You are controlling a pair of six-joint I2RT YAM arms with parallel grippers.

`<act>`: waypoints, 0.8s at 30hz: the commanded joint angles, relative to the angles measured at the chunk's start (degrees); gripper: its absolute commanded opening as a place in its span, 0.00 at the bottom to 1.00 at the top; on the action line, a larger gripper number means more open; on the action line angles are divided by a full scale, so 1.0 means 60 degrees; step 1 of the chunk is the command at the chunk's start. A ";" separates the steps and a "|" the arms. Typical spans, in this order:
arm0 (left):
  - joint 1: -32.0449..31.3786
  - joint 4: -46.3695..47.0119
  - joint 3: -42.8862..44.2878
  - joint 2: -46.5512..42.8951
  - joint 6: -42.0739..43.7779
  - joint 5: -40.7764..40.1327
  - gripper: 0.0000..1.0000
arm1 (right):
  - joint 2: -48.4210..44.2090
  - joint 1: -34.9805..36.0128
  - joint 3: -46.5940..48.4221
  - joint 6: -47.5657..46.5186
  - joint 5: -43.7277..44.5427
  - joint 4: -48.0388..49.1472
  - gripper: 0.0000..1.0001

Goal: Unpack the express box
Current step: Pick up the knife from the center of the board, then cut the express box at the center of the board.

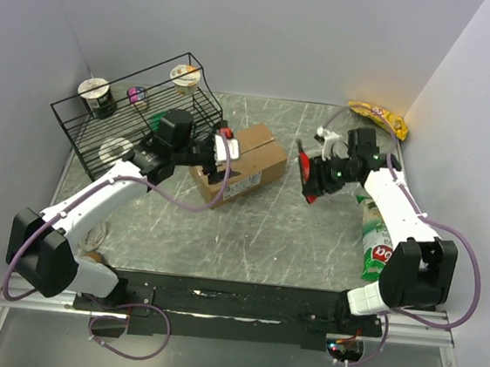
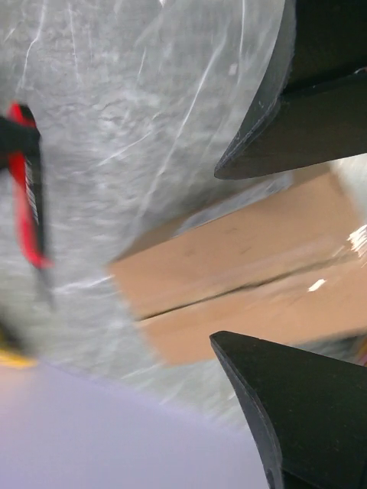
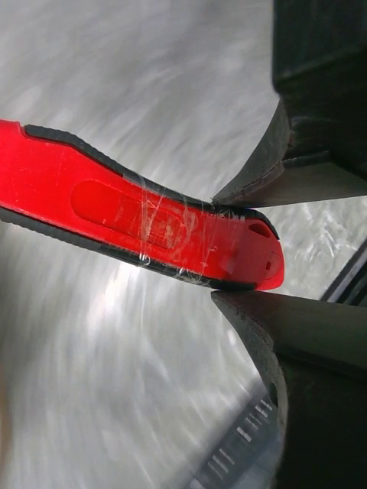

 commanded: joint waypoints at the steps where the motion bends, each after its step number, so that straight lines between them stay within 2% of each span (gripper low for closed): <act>1: -0.0616 0.1499 0.0089 0.0011 0.3008 0.1001 0.87 | 0.0012 0.0172 0.1916 -0.2541 -0.4254 -0.2018 0.00; 3: -0.0866 0.2112 0.0089 0.0114 0.3679 0.1117 0.87 | 0.0276 0.0406 0.2257 -0.2805 -0.4593 -0.2709 0.00; 6: -0.1115 0.1898 0.0322 0.0362 0.5054 0.1512 0.88 | 0.0204 0.0655 0.2390 -0.2806 -0.4754 -0.2696 0.00; 12: -0.1554 0.1735 0.0293 0.0553 0.6743 0.1498 0.88 | 0.0262 0.1183 0.2757 -0.2938 -0.4856 -0.3121 0.00; 14: -0.1613 0.0659 0.0731 0.0787 0.7197 0.1527 0.87 | 0.0204 0.1271 0.2815 -0.2792 -0.4930 -0.3062 0.00; 17: -0.1701 0.0358 0.0720 0.0891 0.7959 0.1425 0.84 | 0.0116 0.1447 0.2918 -0.2849 -0.4887 -0.3150 0.00; 20: -0.1818 0.0023 0.0820 0.0993 0.8530 0.1352 0.76 | -0.0016 0.1622 0.2859 -0.2967 -0.4857 -0.3252 0.00; 24: -0.2009 -0.0549 0.0895 0.1271 0.9133 0.1000 0.54 | -0.0148 0.1711 0.2728 -0.3025 -0.4989 -0.3340 0.00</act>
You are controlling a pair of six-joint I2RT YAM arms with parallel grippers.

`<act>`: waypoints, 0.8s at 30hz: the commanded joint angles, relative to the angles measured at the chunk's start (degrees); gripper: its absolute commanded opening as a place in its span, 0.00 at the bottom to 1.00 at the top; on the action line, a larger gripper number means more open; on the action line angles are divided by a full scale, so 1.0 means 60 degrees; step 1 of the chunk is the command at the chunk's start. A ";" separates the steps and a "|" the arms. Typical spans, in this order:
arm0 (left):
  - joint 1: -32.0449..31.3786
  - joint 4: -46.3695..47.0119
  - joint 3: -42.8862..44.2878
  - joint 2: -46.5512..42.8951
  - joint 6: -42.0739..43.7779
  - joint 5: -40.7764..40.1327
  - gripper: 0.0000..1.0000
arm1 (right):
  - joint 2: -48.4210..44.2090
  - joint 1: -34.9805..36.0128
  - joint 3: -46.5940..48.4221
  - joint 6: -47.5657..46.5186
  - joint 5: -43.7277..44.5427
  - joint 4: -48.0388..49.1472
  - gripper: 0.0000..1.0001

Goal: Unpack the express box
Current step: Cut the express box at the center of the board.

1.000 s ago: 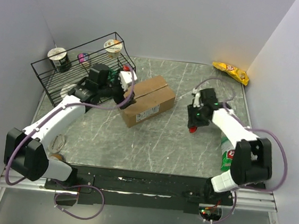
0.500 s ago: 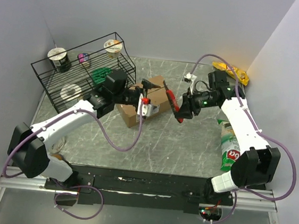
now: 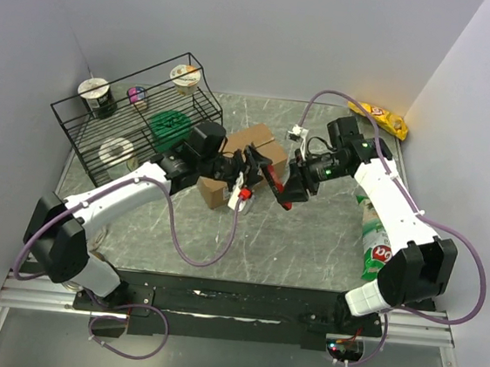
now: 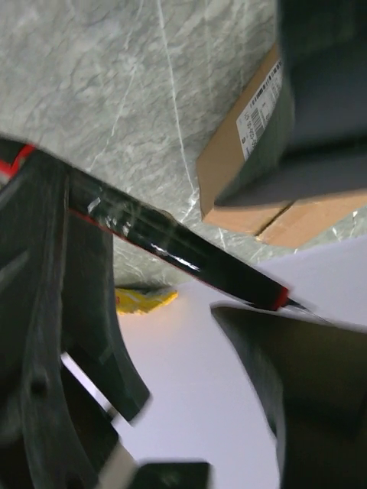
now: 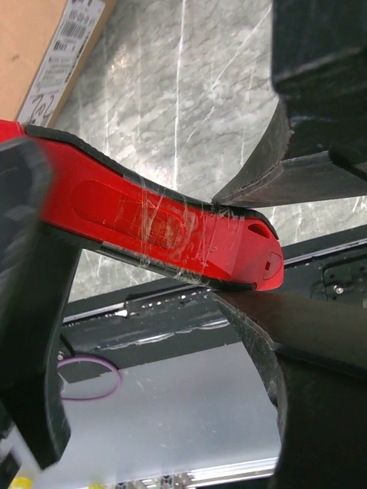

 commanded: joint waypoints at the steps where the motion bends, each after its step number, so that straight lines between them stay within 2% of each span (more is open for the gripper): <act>1: -0.0249 -0.0623 0.0363 0.0281 0.1338 0.0071 0.50 | -0.0483 0.0152 0.0247 -0.0264 -0.0457 -0.0237 0.00; 2: -0.0337 -0.0608 0.0363 0.0295 0.1236 -0.0161 0.46 | -0.0556 0.0195 0.0217 -0.0293 -0.0457 -0.0280 0.00; 3: -0.0381 -0.0579 0.0377 0.0324 0.1192 -0.0323 0.37 | -0.0571 0.0210 0.0188 -0.0323 -0.0457 -0.0310 0.00; 5: -0.0469 -0.0695 0.0465 0.0442 0.1017 -0.0689 0.25 | -0.0659 0.0225 0.0115 -0.0367 -0.0472 -0.0281 0.00; 6: -0.0469 -0.0710 0.0509 0.0514 0.0871 -0.0792 0.05 | -0.0688 0.0225 0.0100 -0.0352 -0.0487 -0.0281 0.00; 7: -0.0484 -0.0580 0.0509 0.0515 0.0681 -0.0880 0.01 | -0.0761 0.0239 0.0085 -0.0280 -0.0487 -0.0252 0.00; 8: -0.0484 -0.0434 0.0524 0.0501 -0.0104 -0.0910 0.01 | -0.0791 0.0225 0.0100 -0.0207 -0.0501 -0.0193 0.00; 10: -0.0469 -0.0504 0.1018 0.0588 -0.1394 -0.0882 0.01 | -0.0980 0.0050 0.0289 -0.0090 -0.0399 -0.0091 0.26; 11: -0.0310 -0.0839 0.1341 0.0690 -0.2721 -0.0751 0.01 | -0.1315 -0.0139 0.0334 0.0042 -0.0428 0.0040 0.37; 12: -0.0178 -0.1190 0.1707 0.0894 -0.3416 -0.0024 0.01 | -0.1579 -0.0344 0.0131 0.0261 -0.0617 0.0868 0.54; 14: 0.0231 -0.2168 0.2762 0.1173 -0.5432 0.0973 0.01 | -0.2818 -0.1121 -0.0439 0.1183 -0.0707 0.2231 0.78; 15: 0.0277 -0.2509 0.3070 0.1421 -0.5865 0.1588 0.01 | -0.3306 -0.1195 -0.1196 0.1418 -0.0561 0.2993 0.89; 16: 0.0278 -0.2846 0.3595 0.1525 -0.6174 0.1594 0.01 | -0.4210 -0.1196 -0.1552 0.1464 -0.0067 0.4117 0.91; 19: 0.0263 -0.3288 0.4300 0.1745 -0.7609 0.2381 0.01 | -0.5051 -0.1050 -0.2448 0.1390 0.0376 0.5194 0.93; 20: 0.0292 -0.3260 0.4332 0.1746 -0.8047 0.2487 0.01 | -0.5039 -0.1049 -0.2492 0.1492 0.0378 0.5270 0.92; 24: 0.0526 -0.3376 0.4317 0.1730 -0.8110 0.2999 0.01 | -0.4922 -0.1020 -0.2711 0.1842 0.0231 0.5913 0.91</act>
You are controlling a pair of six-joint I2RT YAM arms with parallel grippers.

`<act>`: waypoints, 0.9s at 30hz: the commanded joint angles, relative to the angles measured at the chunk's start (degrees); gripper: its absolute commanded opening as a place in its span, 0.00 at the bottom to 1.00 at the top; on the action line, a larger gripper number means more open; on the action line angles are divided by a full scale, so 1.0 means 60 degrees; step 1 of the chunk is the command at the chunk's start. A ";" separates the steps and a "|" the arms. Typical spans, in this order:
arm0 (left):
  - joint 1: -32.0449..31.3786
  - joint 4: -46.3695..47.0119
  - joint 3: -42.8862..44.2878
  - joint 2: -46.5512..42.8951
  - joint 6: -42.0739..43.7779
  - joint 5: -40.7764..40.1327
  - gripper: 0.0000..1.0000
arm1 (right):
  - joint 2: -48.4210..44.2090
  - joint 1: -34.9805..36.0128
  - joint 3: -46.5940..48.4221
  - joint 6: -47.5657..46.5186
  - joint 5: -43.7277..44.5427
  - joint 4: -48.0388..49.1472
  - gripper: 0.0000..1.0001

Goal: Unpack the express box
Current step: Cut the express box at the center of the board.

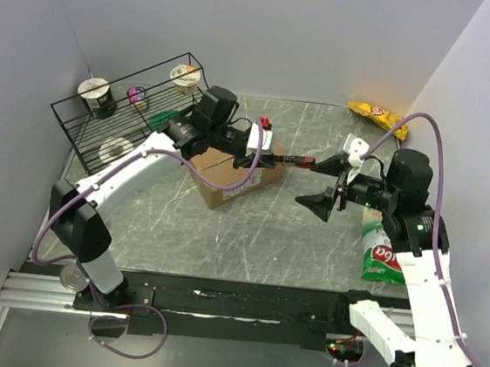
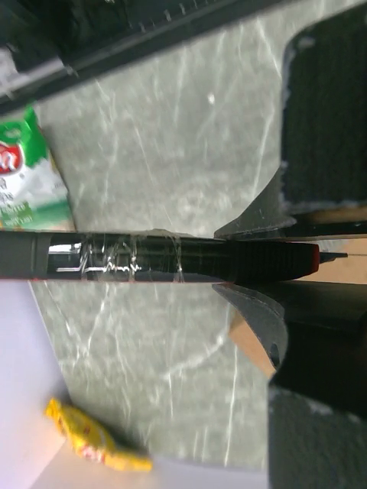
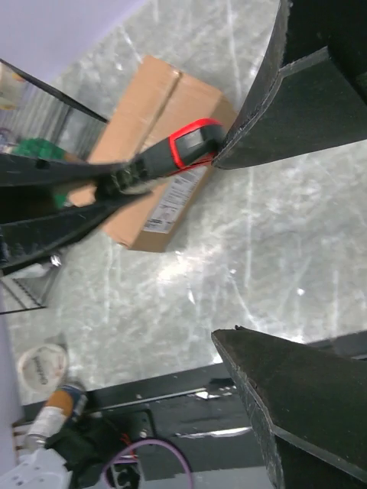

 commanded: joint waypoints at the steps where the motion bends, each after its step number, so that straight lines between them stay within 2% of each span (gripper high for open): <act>1: 0.0242 -0.0459 0.0347 -0.0018 -0.1414 0.1757 0.01 | 0.0586 0.0058 -0.0530 0.0650 0.0307 0.2197 0.90; 5: 0.0287 -0.0371 0.0318 0.0027 -0.1532 0.2038 0.01 | 0.1010 0.0205 -0.0575 0.0870 0.0907 0.3080 0.87; 8: 0.0331 -0.0064 0.0172 -0.0090 -0.1970 0.2053 0.01 | 0.1377 0.0219 -0.0239 0.0900 0.1084 0.3097 0.83; 13: 0.0638 0.0420 -0.0297 -0.0339 -0.2645 0.2199 0.01 | 0.1597 0.0219 -0.0136 0.0944 0.1041 0.3111 0.82; 15: 0.0653 0.0682 -0.0457 -0.0456 -0.2922 0.1412 0.01 | 0.2019 0.0379 0.0316 0.0783 0.1287 0.2298 0.81; 19: 0.0930 0.0948 -0.0532 -0.0647 -0.3261 0.0954 0.01 | 0.2623 0.0424 0.1212 0.0636 0.1377 0.1353 0.79; 24: 0.1122 0.1240 -0.0560 -0.0691 -0.3596 0.1759 0.01 | 0.2301 0.0453 0.0554 0.1250 0.1377 0.2787 0.89; 27: 0.1137 0.1691 -0.0619 -0.0720 -0.4122 0.1892 0.01 | 0.2752 0.0586 0.0991 0.1178 0.1436 0.2425 0.91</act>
